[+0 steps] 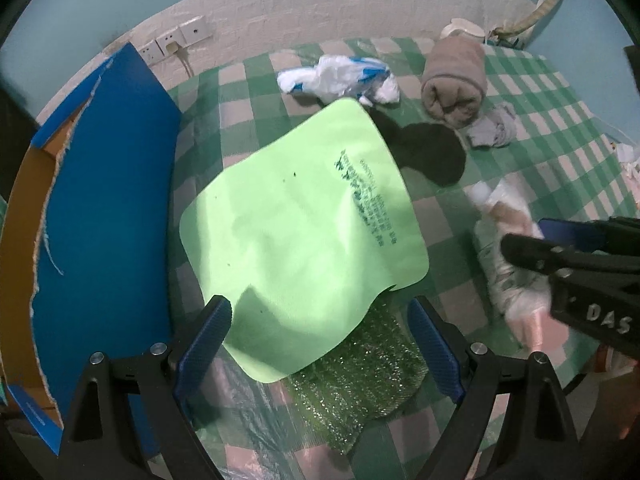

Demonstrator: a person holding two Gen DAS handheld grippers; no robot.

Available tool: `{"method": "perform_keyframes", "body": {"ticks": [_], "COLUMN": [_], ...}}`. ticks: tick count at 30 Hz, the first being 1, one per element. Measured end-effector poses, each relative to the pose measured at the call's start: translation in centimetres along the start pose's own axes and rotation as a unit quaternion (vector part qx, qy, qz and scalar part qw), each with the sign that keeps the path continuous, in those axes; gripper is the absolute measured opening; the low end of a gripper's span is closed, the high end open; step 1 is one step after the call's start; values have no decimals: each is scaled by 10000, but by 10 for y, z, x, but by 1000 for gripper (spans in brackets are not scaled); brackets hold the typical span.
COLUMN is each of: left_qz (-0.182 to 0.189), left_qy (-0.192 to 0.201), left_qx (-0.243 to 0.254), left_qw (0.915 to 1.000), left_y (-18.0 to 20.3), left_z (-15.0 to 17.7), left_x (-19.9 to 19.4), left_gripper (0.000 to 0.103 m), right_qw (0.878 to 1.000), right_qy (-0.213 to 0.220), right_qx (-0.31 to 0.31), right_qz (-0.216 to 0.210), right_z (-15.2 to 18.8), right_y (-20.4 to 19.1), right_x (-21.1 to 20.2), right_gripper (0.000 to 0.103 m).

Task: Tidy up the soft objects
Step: 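Close the right gripper on the white plastic bag bundle and lift it, then grasp the lime-green cloth with the left gripper while the right gripper holds the bag bundle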

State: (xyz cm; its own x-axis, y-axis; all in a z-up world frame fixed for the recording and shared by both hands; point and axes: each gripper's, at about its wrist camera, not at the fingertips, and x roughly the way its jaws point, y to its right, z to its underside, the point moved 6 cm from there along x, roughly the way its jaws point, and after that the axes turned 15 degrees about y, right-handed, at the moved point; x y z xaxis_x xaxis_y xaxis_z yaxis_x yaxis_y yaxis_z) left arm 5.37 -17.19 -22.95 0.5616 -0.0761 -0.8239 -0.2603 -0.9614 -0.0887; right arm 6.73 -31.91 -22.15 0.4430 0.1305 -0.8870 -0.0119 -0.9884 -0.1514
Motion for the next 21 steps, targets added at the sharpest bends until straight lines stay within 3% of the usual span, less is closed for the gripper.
{"method": "perform_keyframes", "body": {"ticks": [6, 11, 13, 18, 21], "left_qz": [-49, 28, -72, -97, 24], "left_qy": [-67, -144, -149, -117, -102], "left_qx": [-1, -287, -319, -497, -607], "left_qw": [10000, 9995, 9994, 9986, 9981], "left_y": [0, -5, -10, -18, -18], "left_z": [2, 1, 0, -2, -3], "left_x": [5, 11, 13, 13, 10], "left_gripper": [89, 72, 60, 47, 31], "right_qw": [10000, 10000, 10000, 10000, 10000], "right_qy": [-4, -9, -5, -6, -18], "right_qx": [8, 18, 32, 18, -14], "right_qz": [-30, -40, -37, -33, -13], "right_z": [2, 2, 2, 2, 2], "right_y": [2, 1, 0, 1, 1], "right_x": [-4, -3, -2, -3, -2], "right_gripper": [41, 41, 41, 41, 41]}}
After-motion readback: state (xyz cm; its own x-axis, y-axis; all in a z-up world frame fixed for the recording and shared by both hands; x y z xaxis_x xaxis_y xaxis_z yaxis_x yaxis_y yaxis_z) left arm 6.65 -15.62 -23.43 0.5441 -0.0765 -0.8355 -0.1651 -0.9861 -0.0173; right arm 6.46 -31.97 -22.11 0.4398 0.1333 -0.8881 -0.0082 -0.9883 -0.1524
